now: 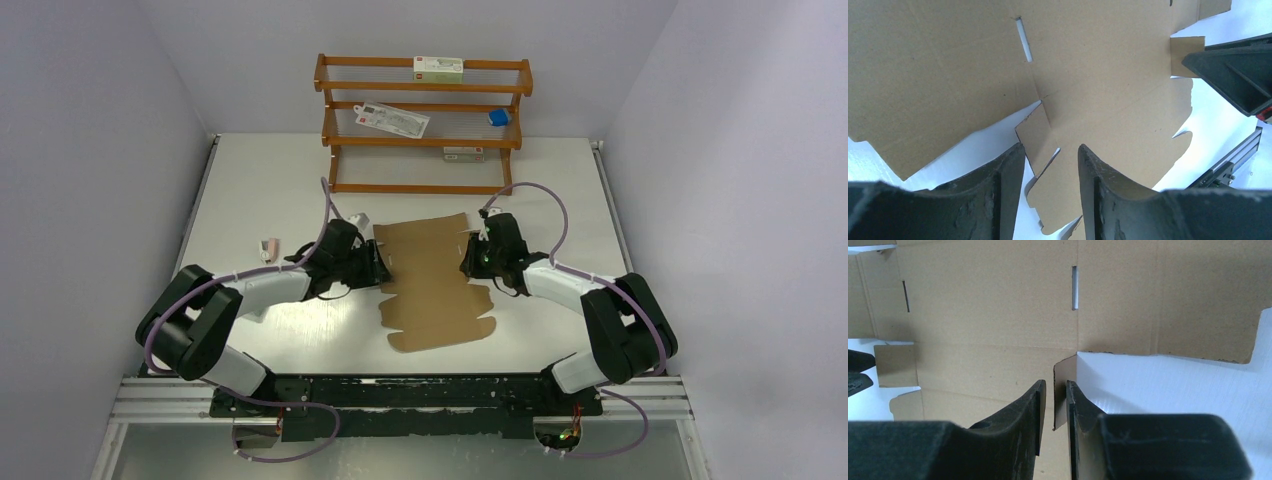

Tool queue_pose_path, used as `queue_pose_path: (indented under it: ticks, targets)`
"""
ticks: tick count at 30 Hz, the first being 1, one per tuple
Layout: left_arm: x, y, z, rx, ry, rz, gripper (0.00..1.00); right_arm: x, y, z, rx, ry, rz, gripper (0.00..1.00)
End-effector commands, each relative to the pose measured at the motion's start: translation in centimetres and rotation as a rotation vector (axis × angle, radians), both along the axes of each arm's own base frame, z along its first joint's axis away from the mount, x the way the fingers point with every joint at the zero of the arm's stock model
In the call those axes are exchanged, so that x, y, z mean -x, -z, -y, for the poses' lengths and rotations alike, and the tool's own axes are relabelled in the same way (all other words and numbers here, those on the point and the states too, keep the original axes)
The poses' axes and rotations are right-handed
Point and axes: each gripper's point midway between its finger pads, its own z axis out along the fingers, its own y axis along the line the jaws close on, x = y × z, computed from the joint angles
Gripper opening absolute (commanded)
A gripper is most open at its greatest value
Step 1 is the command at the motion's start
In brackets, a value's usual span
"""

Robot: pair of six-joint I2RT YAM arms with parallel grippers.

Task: Fold the paper box

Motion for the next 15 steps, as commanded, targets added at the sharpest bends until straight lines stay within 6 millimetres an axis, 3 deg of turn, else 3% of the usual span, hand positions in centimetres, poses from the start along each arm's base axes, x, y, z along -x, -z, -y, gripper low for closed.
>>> queue_pose_path:
  ticks: [1, 15]
  targets:
    - [-0.7, -2.4, 1.6, 0.045, 0.013, 0.040, 0.48, -0.6, -1.2, -0.5, 0.008, -0.005, 0.038, 0.26]
    - [-0.5, -2.4, 3.5, 0.024, 0.039, 0.035, 0.46, -0.6, -0.7, -0.3, 0.052, 0.013, 0.035, 0.25]
